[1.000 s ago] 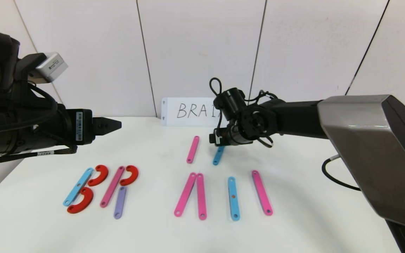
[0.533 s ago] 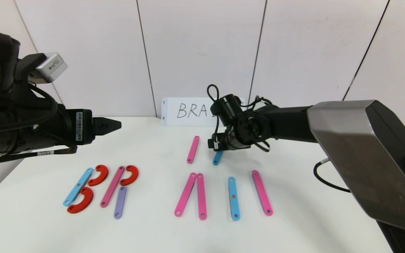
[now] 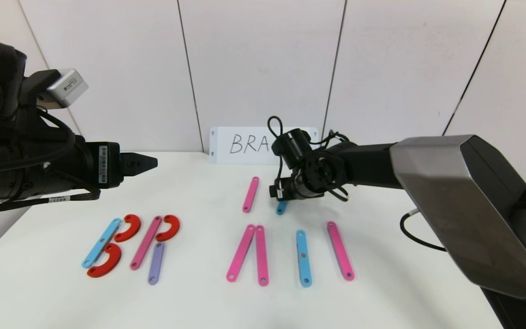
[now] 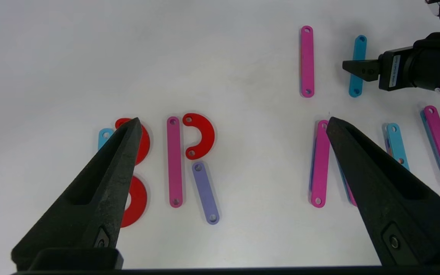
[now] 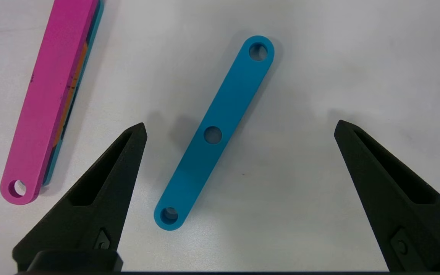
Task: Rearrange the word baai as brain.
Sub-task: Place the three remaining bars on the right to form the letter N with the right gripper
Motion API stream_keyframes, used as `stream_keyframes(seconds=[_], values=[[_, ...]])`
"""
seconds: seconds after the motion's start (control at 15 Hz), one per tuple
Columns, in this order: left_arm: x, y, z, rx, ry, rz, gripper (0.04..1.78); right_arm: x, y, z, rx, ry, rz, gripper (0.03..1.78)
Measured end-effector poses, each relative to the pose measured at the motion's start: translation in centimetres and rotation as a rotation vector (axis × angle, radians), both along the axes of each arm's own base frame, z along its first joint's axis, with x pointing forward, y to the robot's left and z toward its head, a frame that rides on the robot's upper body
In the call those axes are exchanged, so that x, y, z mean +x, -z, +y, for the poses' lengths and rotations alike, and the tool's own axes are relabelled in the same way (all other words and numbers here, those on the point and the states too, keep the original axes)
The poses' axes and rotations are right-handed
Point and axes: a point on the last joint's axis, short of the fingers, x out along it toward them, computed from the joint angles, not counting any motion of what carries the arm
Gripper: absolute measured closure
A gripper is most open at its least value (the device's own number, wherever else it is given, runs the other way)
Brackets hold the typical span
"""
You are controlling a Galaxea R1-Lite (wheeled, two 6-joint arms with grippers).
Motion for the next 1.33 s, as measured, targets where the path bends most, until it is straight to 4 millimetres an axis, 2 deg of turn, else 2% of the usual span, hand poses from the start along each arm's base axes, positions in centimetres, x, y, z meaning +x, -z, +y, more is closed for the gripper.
stream_keyframes(seconds=[0.47, 1.33], values=[[0.0, 0.0, 0.0, 0.0, 0.001, 0.0, 0.13, -0.4, 0.8, 0.8, 0.0, -0.005, 0.012, 0.09], [-0.3, -0.2, 0.1, -0.004, 0.002, -0.008, 0.13, -0.2, 1.3, 1.0, -0.004, -0.003, 0.008, 0.09]])
